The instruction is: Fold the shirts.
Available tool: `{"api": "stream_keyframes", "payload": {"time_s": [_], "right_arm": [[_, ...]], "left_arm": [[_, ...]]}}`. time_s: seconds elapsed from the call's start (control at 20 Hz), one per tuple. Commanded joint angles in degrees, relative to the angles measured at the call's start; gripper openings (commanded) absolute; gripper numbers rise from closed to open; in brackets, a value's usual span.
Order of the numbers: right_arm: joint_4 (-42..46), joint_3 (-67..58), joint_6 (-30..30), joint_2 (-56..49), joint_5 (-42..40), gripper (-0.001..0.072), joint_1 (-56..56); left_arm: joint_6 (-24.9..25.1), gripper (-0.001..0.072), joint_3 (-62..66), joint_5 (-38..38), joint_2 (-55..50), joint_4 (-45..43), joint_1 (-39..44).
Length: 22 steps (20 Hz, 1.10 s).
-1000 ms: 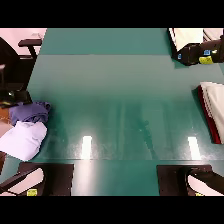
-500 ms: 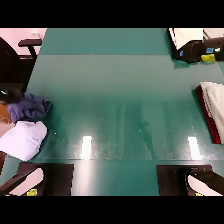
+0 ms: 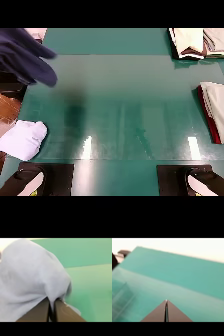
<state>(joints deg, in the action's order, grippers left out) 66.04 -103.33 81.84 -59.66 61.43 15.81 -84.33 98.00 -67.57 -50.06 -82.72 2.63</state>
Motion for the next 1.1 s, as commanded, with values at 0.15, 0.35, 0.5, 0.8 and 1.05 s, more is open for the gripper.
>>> {"api": "stream_keyframes", "payload": {"time_s": [0.15, 0.35, 0.5, 0.8, 1.05], "right_arm": [[0.0, -3.6, 0.0, 0.1, 0.5, 0.002, 0.0], [0.0, -3.6, 0.0, 0.1, 1.3, 0.0019, 0.0], [0.1, -3.6, 0.0, 0.1, 2.3, 0.0019, 0.0], [0.1, -3.6, 0.0, 0.1, 3.8, 0.0019, 0.0], [0.1, -3.6, 0.0, 0.1, 4.0, 0.0019, 0.0]], "left_arm": [[0.3, 0.0022, 3.1, -12.3, -12.3, 0.7, 26.7], [2.1, 0.011, 3.1, -11.4, -27.2, 0.9, 41.4], [2.2, 0.0647, 3.1, -6.1, -33.9, 0.8, 43.8], [-1.8, 0.0646, 1.3, -9.7, -31.6, 1.5, 27.9], [-2.1, 0.0647, -19.5, -5.5, -29.3, 14.3, 17.4]]}}
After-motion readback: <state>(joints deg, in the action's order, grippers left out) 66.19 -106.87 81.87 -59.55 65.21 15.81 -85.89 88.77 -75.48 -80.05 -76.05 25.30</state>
